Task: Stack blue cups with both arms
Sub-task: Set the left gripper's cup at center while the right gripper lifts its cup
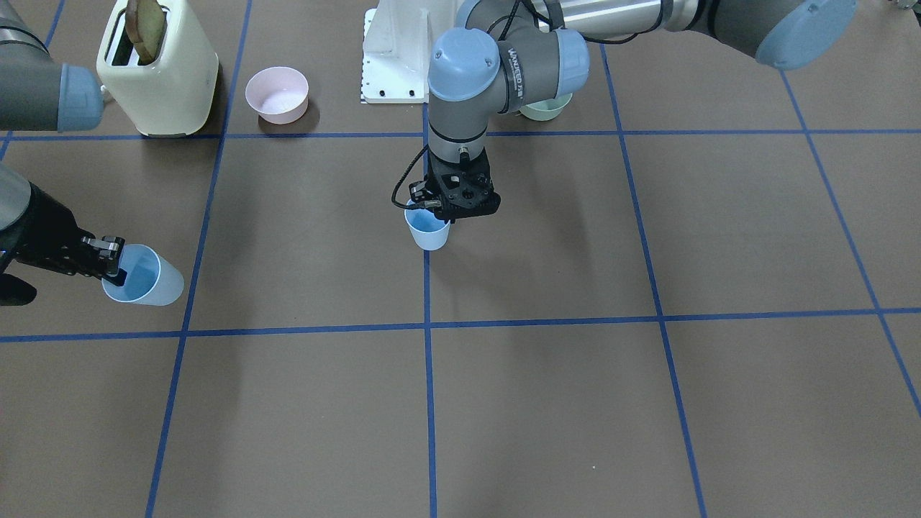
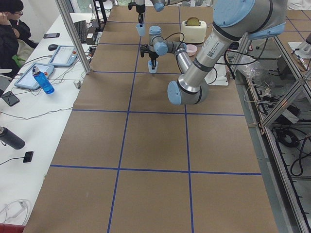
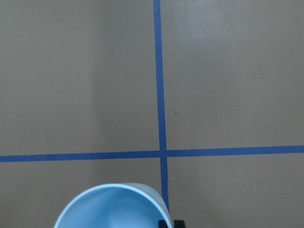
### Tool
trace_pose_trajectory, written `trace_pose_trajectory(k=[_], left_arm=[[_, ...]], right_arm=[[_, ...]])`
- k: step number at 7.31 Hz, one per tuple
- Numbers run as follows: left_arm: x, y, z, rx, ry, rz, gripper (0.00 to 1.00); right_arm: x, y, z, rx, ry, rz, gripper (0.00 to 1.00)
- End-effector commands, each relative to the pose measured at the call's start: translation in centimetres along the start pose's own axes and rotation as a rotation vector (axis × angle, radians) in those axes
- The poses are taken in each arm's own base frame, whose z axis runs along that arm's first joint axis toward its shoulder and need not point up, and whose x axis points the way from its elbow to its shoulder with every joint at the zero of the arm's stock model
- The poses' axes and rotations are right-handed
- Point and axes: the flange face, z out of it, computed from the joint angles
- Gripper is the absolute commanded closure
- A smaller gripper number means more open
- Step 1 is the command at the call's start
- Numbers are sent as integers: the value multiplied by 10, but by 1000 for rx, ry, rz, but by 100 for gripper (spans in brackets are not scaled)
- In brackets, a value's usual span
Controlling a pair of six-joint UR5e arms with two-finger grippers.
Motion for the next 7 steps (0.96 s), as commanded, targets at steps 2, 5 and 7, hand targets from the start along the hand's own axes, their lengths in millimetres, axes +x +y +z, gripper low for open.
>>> trace_pose_trajectory(k=[2, 5, 7], left_arm=[[-1, -2, 9, -3, -12, 4, 100], [4, 3, 10, -9, -10, 13, 100], [12, 3, 16, -9, 6, 22, 100]], right_arm=[[0, 1, -2, 2, -1, 0, 100], [0, 2, -2, 1, -1, -1, 100], [0, 1, -2, 1, -1, -1, 100]])
